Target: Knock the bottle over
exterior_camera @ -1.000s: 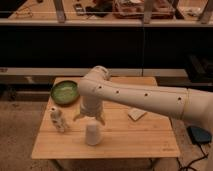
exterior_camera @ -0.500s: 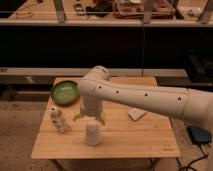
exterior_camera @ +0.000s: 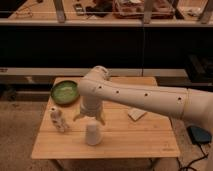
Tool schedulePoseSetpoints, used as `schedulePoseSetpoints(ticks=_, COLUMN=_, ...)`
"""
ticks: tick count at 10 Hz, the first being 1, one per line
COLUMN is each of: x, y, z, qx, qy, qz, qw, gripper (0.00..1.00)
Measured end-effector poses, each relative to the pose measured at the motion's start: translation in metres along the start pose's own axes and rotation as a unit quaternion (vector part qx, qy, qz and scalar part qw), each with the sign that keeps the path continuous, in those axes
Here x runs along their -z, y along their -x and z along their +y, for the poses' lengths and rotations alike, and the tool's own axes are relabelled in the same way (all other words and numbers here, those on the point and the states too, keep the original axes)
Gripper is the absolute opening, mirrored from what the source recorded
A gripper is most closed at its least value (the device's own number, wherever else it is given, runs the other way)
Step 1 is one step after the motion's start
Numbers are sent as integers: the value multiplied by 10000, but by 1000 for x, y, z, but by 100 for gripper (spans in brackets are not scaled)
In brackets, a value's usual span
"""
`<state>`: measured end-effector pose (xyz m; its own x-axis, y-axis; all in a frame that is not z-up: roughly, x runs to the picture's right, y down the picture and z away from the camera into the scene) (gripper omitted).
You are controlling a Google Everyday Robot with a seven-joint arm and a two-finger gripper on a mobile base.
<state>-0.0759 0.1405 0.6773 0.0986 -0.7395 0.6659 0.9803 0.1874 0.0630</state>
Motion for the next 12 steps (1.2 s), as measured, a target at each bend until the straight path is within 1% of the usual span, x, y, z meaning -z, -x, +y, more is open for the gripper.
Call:
schedulePoseSetpoints(ticks=2, x=0, y=-2, z=0, qx=13, qy=-10, qz=1, qw=10000, gripper=78)
schedulePoseSetpoints(ticks=3, x=3, y=-13, z=-4, qx=90, qy=-39, qz=50, qw=9999, gripper=78)
schedulePoseSetpoints(ticks=5, x=6, y=-47, z=-16, qx=283, qy=-120, qz=203, qw=9993, gripper=78)
schedulePoseSetpoints(ticks=6, x=9, y=-73, z=-22, qx=400, qy=-137, qz=340, qw=9985, gripper=78)
schedulePoseSetpoints(ticks=7, x=20, y=-112, z=-31, qx=558, qy=-108, qz=605, qw=9965, gripper=78)
schedulePoseSetpoints(ticks=8, x=30, y=-134, z=-38, qx=660, qy=-101, qz=759, qw=9949, gripper=78)
schedulePoseSetpoints(ticks=9, x=41, y=-158, z=-45, qx=783, qy=-75, qz=942, qw=9924, gripper=78)
schedulePoseSetpoints(ticks=10, x=53, y=-179, z=-58, qx=966, qy=-58, qz=1060, qw=9896, gripper=78)
schedulePoseSetpoints(ticks=11, x=58, y=-186, z=-70, qx=1121, qy=-68, qz=1064, qw=9880, gripper=78)
schedulePoseSetpoints(ticks=12, x=58, y=-190, z=-88, qx=1340, qy=-72, qz=1024, qw=9857, gripper=78)
